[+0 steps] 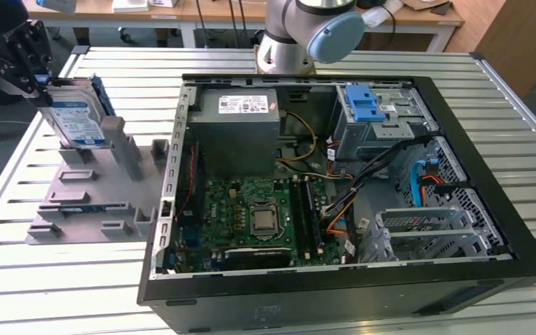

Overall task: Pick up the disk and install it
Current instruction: 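Pick up the disk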

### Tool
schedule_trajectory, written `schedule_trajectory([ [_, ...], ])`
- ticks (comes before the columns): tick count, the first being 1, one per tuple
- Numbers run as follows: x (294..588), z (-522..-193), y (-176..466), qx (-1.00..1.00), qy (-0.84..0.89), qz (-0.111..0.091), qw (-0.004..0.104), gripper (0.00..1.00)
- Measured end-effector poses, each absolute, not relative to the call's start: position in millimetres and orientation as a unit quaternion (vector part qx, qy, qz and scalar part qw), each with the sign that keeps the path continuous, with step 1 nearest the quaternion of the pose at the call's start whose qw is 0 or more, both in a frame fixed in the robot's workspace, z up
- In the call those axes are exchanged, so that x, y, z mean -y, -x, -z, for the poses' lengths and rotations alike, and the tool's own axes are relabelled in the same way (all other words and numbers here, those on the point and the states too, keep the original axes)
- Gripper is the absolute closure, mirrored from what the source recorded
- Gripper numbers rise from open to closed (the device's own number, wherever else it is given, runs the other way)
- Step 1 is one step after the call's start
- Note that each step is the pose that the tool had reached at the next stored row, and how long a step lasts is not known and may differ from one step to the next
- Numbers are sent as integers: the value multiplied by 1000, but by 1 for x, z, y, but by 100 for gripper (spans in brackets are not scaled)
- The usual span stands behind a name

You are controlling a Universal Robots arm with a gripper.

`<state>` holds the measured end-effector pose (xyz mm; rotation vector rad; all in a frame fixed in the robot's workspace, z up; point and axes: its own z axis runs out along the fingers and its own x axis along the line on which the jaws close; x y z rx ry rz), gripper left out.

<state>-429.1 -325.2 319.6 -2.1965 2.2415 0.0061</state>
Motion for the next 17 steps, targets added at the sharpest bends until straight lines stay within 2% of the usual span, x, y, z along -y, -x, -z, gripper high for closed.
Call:
schedule_trajectory([
  [17,325,-329,429,-714,700,-2,2,64],
])
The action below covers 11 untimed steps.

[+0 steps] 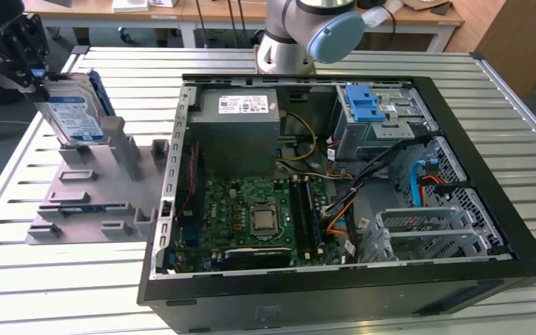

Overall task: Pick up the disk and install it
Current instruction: 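Pick up the disk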

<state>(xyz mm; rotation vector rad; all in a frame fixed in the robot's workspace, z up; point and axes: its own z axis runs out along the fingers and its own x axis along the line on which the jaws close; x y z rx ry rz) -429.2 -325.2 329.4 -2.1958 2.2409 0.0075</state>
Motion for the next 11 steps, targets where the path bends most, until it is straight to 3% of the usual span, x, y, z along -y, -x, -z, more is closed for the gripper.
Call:
schedule_trajectory([
  [11,325,-336,429,-714,700,-3,3,64],
])
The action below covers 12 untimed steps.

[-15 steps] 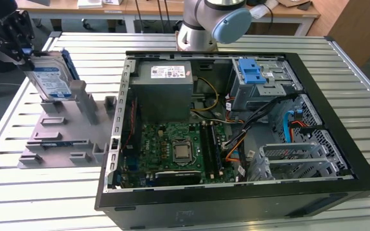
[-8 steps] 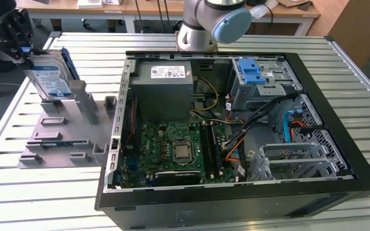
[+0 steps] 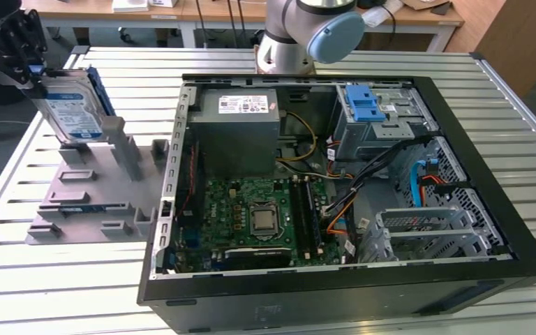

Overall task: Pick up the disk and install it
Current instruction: 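Pick up the disk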

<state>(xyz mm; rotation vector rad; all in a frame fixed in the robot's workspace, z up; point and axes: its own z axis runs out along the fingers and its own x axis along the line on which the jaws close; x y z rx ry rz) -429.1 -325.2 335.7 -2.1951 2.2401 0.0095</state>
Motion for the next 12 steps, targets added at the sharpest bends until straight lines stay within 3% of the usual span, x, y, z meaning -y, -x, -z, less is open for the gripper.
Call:
schedule_trajectory([
  [12,325,-341,429,-714,700,-3,3,64],
])
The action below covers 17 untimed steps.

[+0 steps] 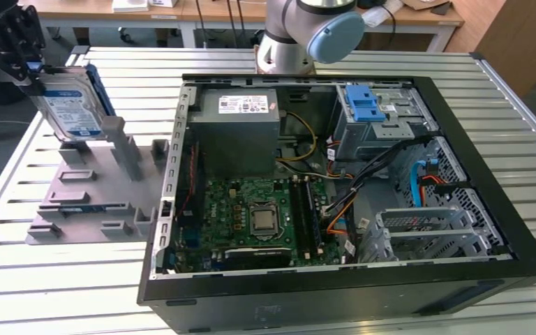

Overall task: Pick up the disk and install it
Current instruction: 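Pick up the disk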

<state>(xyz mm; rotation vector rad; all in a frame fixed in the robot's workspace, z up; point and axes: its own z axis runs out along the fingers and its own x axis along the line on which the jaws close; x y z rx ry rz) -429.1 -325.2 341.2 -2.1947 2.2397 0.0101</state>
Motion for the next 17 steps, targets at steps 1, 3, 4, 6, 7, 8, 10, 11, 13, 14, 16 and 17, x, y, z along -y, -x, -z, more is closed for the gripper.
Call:
schedule_trajectory([
  [1,325,-341,429,-714,700,-3,3,64],
  [3,325,-342,429,-714,700,-3,3,64],
  [4,325,-342,429,-714,700,-3,3,64],
  [6,325,-343,429,-714,700,-3,3,64],
  [7,325,-344,429,-714,700,-3,3,64],
  [8,325,-344,429,-714,700,-3,3,64],
  [10,325,-344,429,-714,700,-3,3,64],
  [11,325,-344,429,-714,700,-3,3,64],
  [13,325,-344,429,-714,700,-3,3,64],
  [14,325,-345,429,-714,700,-3,3,64],
  [16,325,-345,429,-714,700,-3,3,64],
  [17,325,-345,429,-714,700,-3,3,64],
])
